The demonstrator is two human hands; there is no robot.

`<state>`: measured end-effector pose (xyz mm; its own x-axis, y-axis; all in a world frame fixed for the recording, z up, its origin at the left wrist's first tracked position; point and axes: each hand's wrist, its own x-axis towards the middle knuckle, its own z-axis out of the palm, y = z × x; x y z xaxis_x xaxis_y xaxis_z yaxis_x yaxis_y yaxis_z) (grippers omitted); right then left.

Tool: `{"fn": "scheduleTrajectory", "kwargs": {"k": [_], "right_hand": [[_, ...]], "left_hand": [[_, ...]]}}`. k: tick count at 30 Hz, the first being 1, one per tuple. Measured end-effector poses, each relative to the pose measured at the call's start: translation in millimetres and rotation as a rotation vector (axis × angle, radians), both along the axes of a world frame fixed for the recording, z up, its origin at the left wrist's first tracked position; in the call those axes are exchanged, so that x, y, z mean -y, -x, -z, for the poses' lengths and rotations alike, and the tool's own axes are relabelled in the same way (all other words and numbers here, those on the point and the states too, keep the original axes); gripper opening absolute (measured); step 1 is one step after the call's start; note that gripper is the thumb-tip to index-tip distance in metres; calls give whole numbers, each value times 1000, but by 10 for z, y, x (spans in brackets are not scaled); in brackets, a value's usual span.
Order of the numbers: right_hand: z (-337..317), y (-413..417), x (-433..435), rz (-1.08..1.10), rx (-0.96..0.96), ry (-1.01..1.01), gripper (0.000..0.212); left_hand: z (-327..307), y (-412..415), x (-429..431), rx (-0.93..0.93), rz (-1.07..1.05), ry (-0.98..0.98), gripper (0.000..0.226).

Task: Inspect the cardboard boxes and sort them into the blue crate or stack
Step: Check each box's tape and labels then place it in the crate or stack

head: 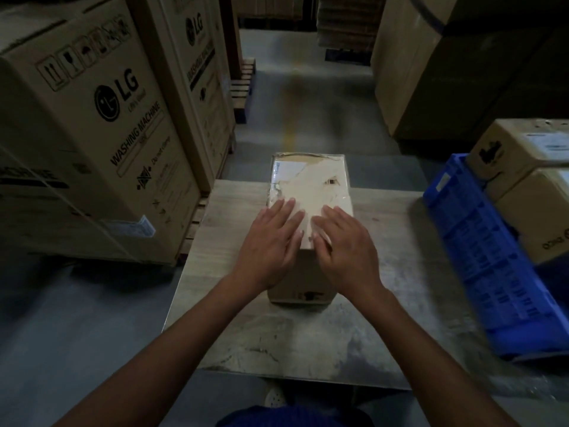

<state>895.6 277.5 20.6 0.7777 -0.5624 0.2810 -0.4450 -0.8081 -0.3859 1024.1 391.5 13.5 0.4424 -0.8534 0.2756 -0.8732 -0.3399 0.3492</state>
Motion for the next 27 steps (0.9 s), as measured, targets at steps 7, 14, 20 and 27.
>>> {"fn": "scheduleTrajectory", "kwargs": {"k": [7, 14, 20, 27], "right_hand": [[-250, -22, 109, -57, -70, 46, 23], [-421, -424, 524, -1, -204, -62, 46], [-277, -428, 518, -9, -223, -64, 47], [-417, -737, 550, 63, -265, 97, 41]], "left_hand": [[-298, -198, 86, 26, 40, -99, 47], [-332, -535, 474, -18, -26, -254, 61], [-213, -576, 476, -62, -25, -256, 60], [-116, -604, 522, -376, -121, 37, 73]]}}
